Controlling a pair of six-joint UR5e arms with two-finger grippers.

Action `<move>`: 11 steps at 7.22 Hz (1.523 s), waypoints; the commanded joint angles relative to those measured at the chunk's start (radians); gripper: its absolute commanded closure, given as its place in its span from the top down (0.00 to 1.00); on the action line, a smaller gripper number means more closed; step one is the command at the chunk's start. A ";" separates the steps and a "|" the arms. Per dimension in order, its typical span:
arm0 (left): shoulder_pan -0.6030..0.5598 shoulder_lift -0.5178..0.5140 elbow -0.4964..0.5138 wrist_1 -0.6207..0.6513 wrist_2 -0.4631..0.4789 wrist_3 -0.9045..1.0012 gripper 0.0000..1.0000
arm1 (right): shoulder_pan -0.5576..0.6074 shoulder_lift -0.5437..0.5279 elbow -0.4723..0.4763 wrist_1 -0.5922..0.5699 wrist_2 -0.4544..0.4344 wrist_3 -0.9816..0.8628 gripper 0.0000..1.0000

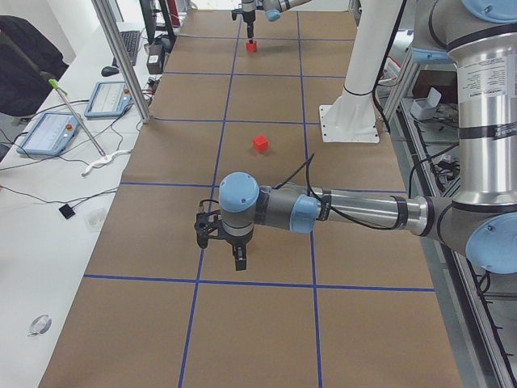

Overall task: Form red blocks into L shape at center
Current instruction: 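Lower the right gripper onto the red cube near it and grasp it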

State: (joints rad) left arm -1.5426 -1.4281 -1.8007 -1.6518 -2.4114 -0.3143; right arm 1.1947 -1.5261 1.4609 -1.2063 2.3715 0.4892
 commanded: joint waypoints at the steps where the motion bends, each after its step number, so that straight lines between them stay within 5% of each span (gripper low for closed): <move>1: -0.001 0.000 0.001 0.001 0.000 0.000 1.00 | -0.007 0.003 -0.010 0.001 0.000 0.000 0.99; 5: -0.001 0.000 -0.002 0.001 0.002 0.000 1.00 | -0.024 0.035 -0.071 0.002 0.000 -0.001 0.99; 6: -0.001 0.000 -0.003 0.001 0.002 0.000 1.00 | -0.024 0.035 -0.079 0.011 0.000 -0.001 0.86; 8: -0.001 0.000 -0.006 0.003 0.003 0.000 1.00 | -0.024 0.037 -0.100 0.016 0.001 0.000 0.00; 11: -0.001 0.002 -0.006 0.003 0.003 -0.002 1.00 | 0.000 0.070 0.071 -0.042 0.145 0.038 0.00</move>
State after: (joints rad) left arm -1.5432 -1.4279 -1.8068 -1.6495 -2.4084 -0.3155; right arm 1.1836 -1.4696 1.4448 -1.2122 2.4455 0.4979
